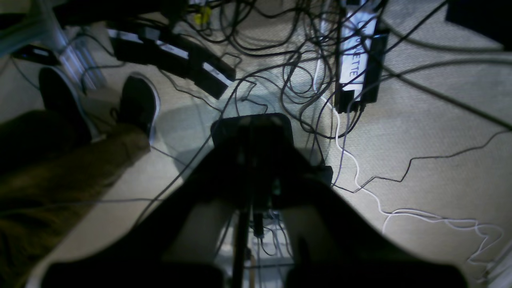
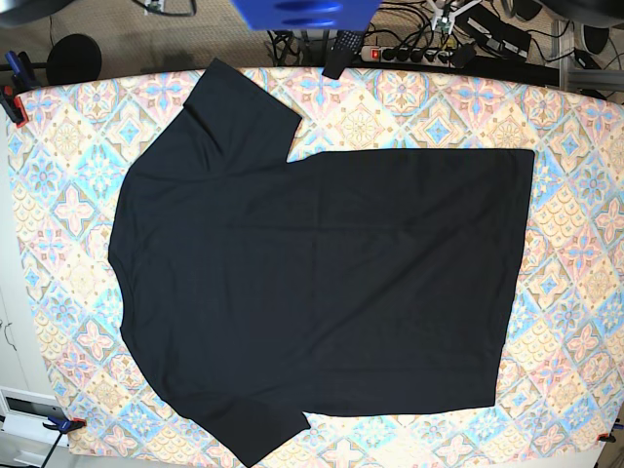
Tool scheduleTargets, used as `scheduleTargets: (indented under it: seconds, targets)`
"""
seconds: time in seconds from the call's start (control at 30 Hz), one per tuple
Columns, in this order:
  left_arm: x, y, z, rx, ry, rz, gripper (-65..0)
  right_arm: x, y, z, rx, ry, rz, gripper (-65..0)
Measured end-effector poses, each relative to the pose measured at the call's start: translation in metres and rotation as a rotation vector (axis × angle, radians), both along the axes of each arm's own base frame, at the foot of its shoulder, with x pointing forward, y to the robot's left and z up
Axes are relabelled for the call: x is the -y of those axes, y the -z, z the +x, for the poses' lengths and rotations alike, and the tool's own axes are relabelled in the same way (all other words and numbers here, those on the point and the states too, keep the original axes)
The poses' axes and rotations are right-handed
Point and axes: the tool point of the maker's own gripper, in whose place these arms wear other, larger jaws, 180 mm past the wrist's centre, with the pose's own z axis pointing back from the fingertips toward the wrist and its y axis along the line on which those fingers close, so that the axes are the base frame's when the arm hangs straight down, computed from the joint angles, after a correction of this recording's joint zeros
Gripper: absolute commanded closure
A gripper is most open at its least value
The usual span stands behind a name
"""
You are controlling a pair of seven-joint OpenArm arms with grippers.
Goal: Fold the T-shirt properly
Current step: 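Lower both grippers from the rest pose toward the black T-shirt, then grasp the shirt's shoulder corners with the left and right grippers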
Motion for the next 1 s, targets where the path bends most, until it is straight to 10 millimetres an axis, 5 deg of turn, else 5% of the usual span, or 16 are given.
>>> scheduleTargets:
  seconds: [0.17,0.33,0.47,0.6,0.73,0.87,1.0]
  targets:
    - [-0.007,-0.035,0.003,0.073,0.066,-0.018,-0.7,0.027,-0.026,-0.004,0.083,0.056,-0.073,0.0]
    - [0.014,-0.083,0.014,0.171,0.122,-0.09,-0.7,0.053,-0.068,0.0,0.158,-0.029,-0.141,0.0]
    - [0.009,-0.126,0.045,0.277,0.094,-0.077,-0.7,0.062,-0.099,0.036,0.29,-0.061,-0.174,0.0]
    - [0.005,-0.167,0.087,0.363,0.085,-0.05,-0.7,0.091,-0.142,0.067,0.391,-0.104,-0.275,0.0]
    - [0.017,-0.201,0.13,0.466,0.092,-0.07,-0.7,0.085,-0.171,0.104,0.494,-0.157,-0.283,0.0]
    - [0.007,-0.199,0.154,0.453,-0.044,-0.078,-1.1,0.078,-0.188,0.133,0.512,-0.166,-0.277,0.0]
    - [-0.001,-0.202,0.188,0.425,-0.218,-0.178,-8.2,0.073,-0.209,0.155,0.518,-0.18,-0.282,0.0]
